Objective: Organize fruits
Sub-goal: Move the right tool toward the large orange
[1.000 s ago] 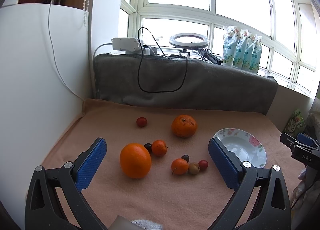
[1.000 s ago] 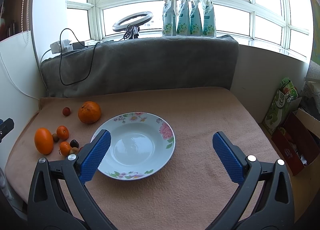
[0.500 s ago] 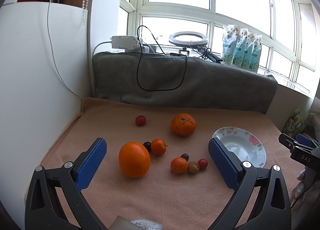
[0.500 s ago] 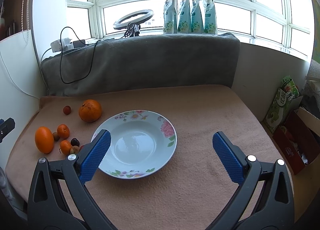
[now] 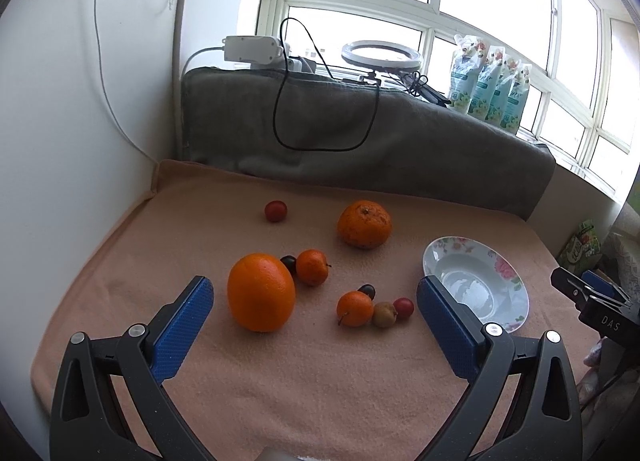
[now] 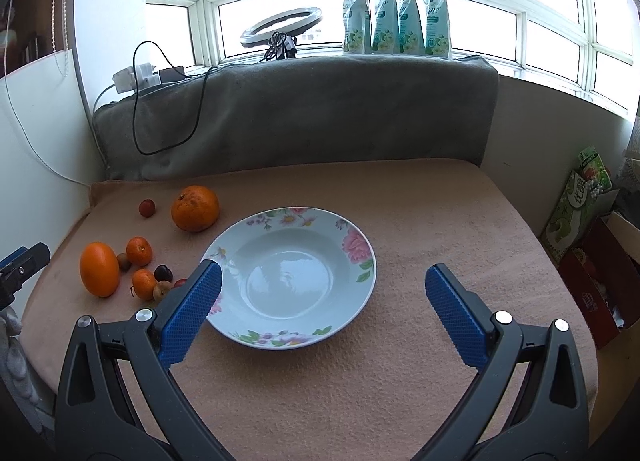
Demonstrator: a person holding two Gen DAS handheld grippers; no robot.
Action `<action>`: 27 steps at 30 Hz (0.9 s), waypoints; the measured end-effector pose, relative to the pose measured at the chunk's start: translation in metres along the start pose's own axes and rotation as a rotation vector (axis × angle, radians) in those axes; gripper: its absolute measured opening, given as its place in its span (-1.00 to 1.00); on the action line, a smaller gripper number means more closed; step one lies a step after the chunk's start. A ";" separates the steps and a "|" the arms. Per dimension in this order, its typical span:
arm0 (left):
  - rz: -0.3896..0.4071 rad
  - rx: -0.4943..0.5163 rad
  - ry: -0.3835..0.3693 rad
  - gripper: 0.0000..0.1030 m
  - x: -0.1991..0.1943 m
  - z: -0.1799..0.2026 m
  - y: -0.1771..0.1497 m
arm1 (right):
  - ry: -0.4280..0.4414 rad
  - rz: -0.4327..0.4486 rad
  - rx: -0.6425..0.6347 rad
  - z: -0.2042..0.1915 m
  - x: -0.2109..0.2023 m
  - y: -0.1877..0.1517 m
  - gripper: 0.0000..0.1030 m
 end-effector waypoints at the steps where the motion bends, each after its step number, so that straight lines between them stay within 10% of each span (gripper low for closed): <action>1: -0.006 0.003 0.000 0.97 0.001 0.000 -0.001 | 0.011 -0.006 0.003 -0.001 0.001 -0.001 1.00; 27: -0.121 -0.005 -0.048 0.96 0.011 -0.008 -0.025 | 0.206 -0.104 -0.057 -0.047 0.017 -0.011 1.00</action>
Point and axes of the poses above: each gripper's, at about its wrist camera, not at the fingertips, and x roughly the way its jaws point, z to its right, y to its top, the point moved 5 cm from there along x, roughly the way its jaws point, and after that the axes turned 10 degrees about y, right-handed, at the moved point
